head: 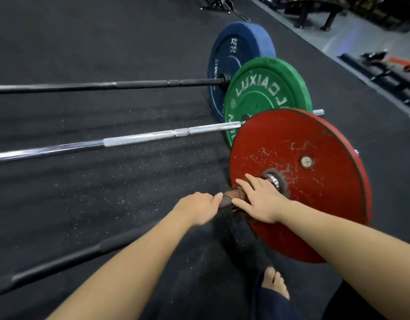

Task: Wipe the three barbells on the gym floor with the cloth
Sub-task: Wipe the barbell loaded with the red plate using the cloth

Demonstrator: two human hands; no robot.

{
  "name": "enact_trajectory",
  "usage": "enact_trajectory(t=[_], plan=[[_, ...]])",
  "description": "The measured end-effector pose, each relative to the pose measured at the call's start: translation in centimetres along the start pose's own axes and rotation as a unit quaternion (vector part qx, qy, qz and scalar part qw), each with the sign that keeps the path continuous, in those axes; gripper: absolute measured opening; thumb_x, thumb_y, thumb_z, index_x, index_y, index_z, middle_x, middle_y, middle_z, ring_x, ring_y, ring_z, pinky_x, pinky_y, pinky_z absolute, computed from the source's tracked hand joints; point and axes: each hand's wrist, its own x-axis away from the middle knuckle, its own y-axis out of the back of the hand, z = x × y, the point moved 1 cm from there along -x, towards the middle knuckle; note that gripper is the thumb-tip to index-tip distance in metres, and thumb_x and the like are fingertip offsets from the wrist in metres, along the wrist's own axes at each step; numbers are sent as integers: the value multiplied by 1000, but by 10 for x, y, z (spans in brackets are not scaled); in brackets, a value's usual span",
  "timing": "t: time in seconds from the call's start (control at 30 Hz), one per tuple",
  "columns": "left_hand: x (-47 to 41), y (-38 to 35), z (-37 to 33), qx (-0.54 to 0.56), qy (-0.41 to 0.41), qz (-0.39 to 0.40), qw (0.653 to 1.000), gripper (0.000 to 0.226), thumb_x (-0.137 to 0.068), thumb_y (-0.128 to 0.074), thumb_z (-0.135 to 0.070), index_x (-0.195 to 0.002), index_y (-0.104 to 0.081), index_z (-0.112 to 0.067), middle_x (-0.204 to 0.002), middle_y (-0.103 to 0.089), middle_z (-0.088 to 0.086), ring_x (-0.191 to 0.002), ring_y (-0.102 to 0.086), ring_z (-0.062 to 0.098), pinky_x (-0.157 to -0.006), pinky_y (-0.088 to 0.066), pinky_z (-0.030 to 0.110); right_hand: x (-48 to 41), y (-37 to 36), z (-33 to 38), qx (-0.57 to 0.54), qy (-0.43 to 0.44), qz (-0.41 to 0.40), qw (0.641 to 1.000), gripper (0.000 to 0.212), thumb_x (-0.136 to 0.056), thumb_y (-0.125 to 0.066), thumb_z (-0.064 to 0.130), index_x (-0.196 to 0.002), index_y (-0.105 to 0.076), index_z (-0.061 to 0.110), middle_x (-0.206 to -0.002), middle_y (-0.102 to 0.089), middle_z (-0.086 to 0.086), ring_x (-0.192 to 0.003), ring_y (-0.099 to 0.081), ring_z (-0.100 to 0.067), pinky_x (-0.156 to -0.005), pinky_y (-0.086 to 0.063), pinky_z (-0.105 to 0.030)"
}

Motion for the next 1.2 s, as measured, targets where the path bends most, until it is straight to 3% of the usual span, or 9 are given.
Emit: enact_trajectory(t=[0.27,0.47,0.63,0.7,0.77,0.87,0.93,1.07,1.2], plan=[[-23,-13,2,5,15,-13,1000,60,-105,-11,-43,-131,-57,-15,-121,-64,13,-90,-50,31,-83,-42,44,-6,31,-28,35,149,-17,988,49,-107,-48,29,-155,-39,28,-148,-48,-1,-131,-50,-22,-109,-42,-36],[-18,-12,1,14,20,-44,999,64,-107,-14,-50,-115,-66,-13,-116,-66,13,-106,-61,37,-97,-48,47,-9,36,-19,79,146,-70,984,34,-104,-44,21,-137,-46,23,-113,-45,-6,-98,-52,-28,-80,-51,-46],[-18,-14,1,8,18,-60,998,58,-106,-13,-50,-94,-59,-17,-101,-64,9,-89,-57,32,-88,-49,44,-12,28,-28,86,109,-37,990,54,-106,-37,47,-157,-33,29,-138,-39,-10,-130,-39,-31,-107,-41,-45],[-18,-14,0,3,19,-70,997,58,-106,-13,-50,-92,-59,-18,-96,-60,7,-88,-55,31,-84,-46,42,-8,30,-38,116,136,30,984,89,-90,-36,81,-160,-21,27,-161,-22,-8,-149,-18,-30,-123,-19,-49],[-17,-14,-1,0,20,-73,997,57,-106,-13,-51,-90,-57,-18,-91,-57,5,-87,-55,31,-82,-44,41,-10,26,-45,150,166,41,974,109,-75,-47,91,-156,-21,24,-165,-15,-6,-150,-18,-27,-123,-20,-50],[-16,-14,-1,-5,20,-76,997,59,-106,-13,-51,-86,-57,-18,-87,-58,4,-87,-57,31,-81,-45,41,-17,21,-42,132,201,-35,970,58,-93,-67,41,-138,-40,18,-137,-45,-6,-121,-55,-29,-94,-51,-45],[-15,-15,-1,-10,19,-85,996,60,-106,-13,-52,-86,-58,-18,-84,-57,3,-85,-57,31,-80,-45,40,-19,29,-39,111,228,-57,966,36,-93,-68,22,-124,-51,15,-117,-53,-5,-102,-61,-27,-82,-52,-43],[-14,-14,-1,-9,22,-81,996,59,-106,-14,-53,-82,-55,-18,-82,-55,2,-85,-56,31,-80,-45,41,-4,67,-48,-9,194,-66,979,26,-83,-73,16,-96,-51,22,-96,-49,4,-87,-53,-21,-76,-43,-34],[-11,-10,-5,-11,28,-78,996,58,-106,-14,-53,-77,-52,-19,-80,-56,2,-79,-57,27,-79,-47,40,13,108,-51,-32,50,-139,988,32,-80,-68,29,-98,-41,31,-98,-48,3,-88,-56,-27,-78,-48,-42]])
